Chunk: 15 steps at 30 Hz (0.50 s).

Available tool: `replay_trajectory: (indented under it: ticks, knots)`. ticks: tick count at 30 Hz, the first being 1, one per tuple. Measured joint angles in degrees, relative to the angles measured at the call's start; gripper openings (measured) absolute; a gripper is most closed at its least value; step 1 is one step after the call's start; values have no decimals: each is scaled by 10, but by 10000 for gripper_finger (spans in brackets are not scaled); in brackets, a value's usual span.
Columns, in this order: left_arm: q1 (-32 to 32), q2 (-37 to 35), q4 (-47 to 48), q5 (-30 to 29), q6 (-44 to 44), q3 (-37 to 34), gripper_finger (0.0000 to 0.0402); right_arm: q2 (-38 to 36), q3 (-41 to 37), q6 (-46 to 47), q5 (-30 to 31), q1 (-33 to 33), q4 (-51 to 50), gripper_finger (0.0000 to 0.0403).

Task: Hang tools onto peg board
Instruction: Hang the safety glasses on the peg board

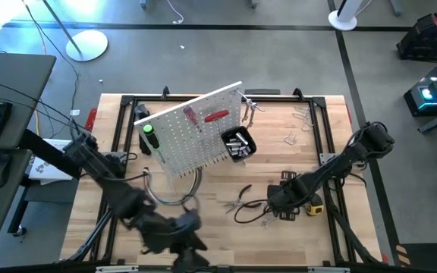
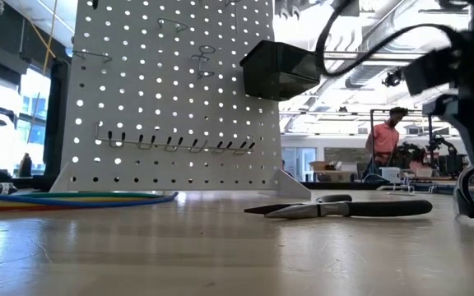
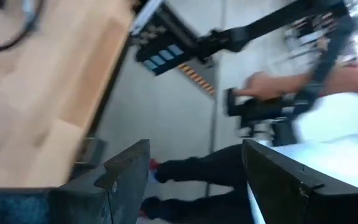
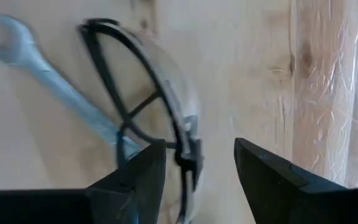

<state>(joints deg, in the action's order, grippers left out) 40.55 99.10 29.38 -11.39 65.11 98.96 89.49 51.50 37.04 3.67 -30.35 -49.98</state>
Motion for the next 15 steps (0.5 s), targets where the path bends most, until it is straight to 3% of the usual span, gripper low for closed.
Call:
replay_trajectory:
  ticks: [5,11,15]
  knots:
    - [46,-63,-6,-136,-9,0,248,0,-37,6,13,0,24,170]
    - [104,-140,-8,-374,-101,0,248,0,-53,43,28,1,19,26]
    - [129,-172,-11,-461,-150,0,248,-1,-2,56,57,-1,-16,25]
